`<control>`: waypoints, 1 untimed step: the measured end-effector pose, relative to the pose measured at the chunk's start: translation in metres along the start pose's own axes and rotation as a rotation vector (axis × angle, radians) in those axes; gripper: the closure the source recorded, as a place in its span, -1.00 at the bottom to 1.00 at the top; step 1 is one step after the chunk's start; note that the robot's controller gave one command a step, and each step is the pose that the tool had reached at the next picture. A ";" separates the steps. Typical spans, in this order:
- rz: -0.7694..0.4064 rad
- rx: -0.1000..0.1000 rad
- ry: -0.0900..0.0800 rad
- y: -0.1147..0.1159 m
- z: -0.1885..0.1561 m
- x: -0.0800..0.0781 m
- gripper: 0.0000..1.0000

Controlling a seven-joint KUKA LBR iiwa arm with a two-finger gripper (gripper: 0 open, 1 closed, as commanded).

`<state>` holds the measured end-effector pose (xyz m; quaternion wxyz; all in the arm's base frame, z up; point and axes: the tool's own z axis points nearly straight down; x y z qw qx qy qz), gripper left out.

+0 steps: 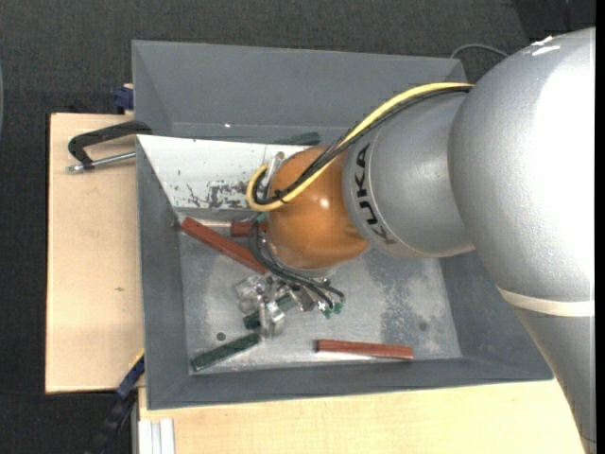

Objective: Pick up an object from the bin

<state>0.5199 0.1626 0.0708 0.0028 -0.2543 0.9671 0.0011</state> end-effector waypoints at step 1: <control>0.033 0.000 0.003 -0.004 -0.204 0.011 1.00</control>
Offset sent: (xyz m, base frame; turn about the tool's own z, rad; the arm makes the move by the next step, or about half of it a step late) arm 0.0000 0.0000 0.0000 0.0000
